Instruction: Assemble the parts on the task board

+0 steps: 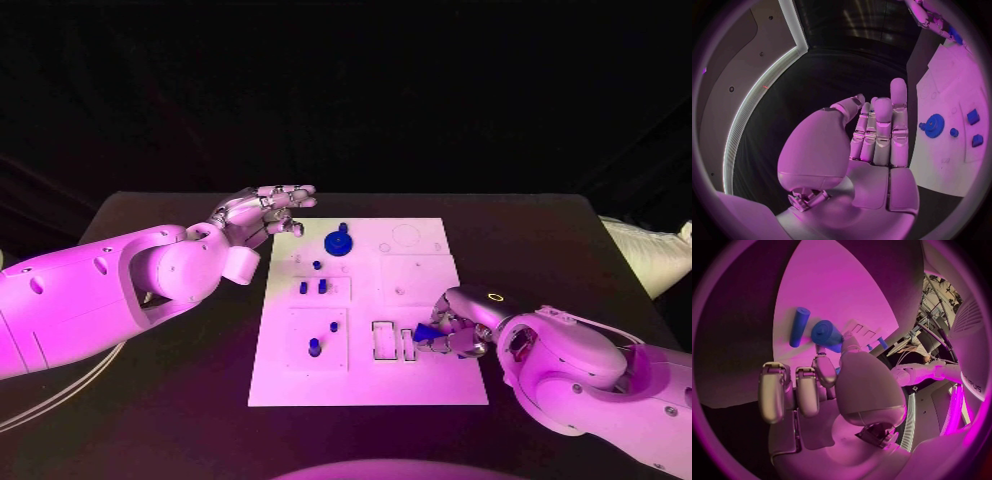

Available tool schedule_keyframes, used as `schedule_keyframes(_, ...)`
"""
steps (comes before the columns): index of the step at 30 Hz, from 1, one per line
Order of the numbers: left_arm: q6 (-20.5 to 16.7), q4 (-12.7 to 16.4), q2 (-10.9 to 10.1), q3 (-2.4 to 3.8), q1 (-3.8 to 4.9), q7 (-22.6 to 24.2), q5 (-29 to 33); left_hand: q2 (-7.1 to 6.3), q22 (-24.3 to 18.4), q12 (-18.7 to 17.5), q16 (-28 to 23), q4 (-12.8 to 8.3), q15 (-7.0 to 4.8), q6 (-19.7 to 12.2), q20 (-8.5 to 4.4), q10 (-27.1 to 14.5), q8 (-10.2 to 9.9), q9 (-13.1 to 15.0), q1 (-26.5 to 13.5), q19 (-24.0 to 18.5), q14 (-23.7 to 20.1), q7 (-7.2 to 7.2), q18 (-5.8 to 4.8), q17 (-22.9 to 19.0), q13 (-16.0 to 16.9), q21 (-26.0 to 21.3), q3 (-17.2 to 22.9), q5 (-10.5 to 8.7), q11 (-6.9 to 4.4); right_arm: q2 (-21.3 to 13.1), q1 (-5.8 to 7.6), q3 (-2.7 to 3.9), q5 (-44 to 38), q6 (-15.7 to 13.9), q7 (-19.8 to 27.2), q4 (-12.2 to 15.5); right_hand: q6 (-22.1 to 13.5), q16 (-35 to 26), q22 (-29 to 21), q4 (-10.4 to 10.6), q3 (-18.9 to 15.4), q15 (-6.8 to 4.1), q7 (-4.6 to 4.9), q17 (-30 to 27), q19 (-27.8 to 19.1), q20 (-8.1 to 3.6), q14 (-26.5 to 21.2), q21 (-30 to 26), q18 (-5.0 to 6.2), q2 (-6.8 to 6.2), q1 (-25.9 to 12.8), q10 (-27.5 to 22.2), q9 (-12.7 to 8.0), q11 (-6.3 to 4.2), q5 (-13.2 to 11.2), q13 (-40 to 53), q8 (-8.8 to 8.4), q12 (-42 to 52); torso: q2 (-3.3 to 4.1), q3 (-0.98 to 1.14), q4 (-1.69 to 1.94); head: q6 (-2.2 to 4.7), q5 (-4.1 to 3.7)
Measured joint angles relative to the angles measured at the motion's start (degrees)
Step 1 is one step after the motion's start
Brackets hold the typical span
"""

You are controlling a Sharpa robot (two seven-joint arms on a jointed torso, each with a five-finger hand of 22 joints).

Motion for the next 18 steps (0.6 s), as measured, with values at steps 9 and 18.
schedule_keyframes(9, 0.0, 0.0, 0.0, 0.0, -0.01, 0.0, 0.0, 0.0, 0.0, 0.0, 0.0, -0.2, 0.0, 0.0, 0.0, 0.0, 0.2, 0.0, 0.0, 0.0, 0.0, 0.0, 0.0, -0.1, 0.0, 0.0, -0.2, 0.0, 0.0, -0.8, -0.31, -0.27, -1.5, -1.2, -0.1, 0.8, 0.9, 0.5, 0.0, -0.5, 1.6, -0.96, 0.13, 0.0, 0.1, -0.52, -0.1, 0.5, -0.01, -0.31, 0.3, -0.3, 1.1, -0.31, 1.6, -0.2, 1.17, 0.0, -0.02, 0.01, -0.03, 0.13, -0.23)
schedule_keyframes(18, 0.1, 0.0, 0.0, -0.01, -0.02, 0.0, 0.0, 0.0, 0.0, 0.0, 0.0, -0.2, 0.0, 0.0, 0.0, 0.0, 0.2, 0.0, 0.0, 0.0, 0.0, 0.0, 0.0, -0.1, 0.0, 0.0, -0.2, 0.0, 0.0, -1.8, 0.34, 0.08, 0.0, -4.9, -0.5, 2.8, 1.1, 0.8, 0.0, 0.5, 3.1, -1.33, 0.34, 0.0, 0.1, -0.93, 0.1, 1.2, -0.01, 0.35, -0.3, -0.5, 1.1, -0.52, 3.9, -1.1, 1.32, 0.0, -0.03, -0.01, -0.03, 0.25, -0.31)
